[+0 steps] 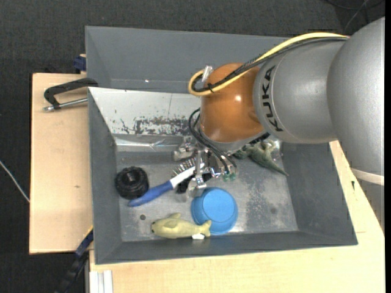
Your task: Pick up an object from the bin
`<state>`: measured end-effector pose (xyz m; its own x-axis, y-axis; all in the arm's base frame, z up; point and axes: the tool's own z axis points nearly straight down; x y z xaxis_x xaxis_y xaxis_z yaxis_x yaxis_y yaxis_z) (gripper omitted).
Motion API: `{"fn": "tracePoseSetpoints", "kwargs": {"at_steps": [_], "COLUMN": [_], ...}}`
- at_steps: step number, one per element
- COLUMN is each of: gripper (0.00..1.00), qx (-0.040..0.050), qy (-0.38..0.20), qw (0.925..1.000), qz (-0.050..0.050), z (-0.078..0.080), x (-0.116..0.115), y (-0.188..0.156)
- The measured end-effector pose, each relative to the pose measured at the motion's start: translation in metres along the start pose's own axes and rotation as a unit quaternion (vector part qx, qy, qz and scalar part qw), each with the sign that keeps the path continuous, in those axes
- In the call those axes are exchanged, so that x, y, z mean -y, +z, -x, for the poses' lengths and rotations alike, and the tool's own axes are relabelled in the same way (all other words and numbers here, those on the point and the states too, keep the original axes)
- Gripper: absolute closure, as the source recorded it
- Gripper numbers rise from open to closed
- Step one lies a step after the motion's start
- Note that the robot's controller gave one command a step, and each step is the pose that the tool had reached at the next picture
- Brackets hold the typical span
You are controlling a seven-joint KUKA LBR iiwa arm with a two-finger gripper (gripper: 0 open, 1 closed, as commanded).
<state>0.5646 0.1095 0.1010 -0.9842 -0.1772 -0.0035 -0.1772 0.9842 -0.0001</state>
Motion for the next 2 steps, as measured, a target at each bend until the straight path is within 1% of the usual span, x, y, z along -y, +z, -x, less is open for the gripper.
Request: {"fn": "tracePoseSetpoints", "kwargs": {"at_steps": [1,2], "gripper": [0.00,0.00], "qx": [-0.0011,0.0030], "qy": [-0.036,-0.183], "qw": [0.9994,0.9830], "qz": [0.001,0.000], "z": [0.021,0.013], "x": [-0.006,-0.026], "y": [0.028,0.027]}}
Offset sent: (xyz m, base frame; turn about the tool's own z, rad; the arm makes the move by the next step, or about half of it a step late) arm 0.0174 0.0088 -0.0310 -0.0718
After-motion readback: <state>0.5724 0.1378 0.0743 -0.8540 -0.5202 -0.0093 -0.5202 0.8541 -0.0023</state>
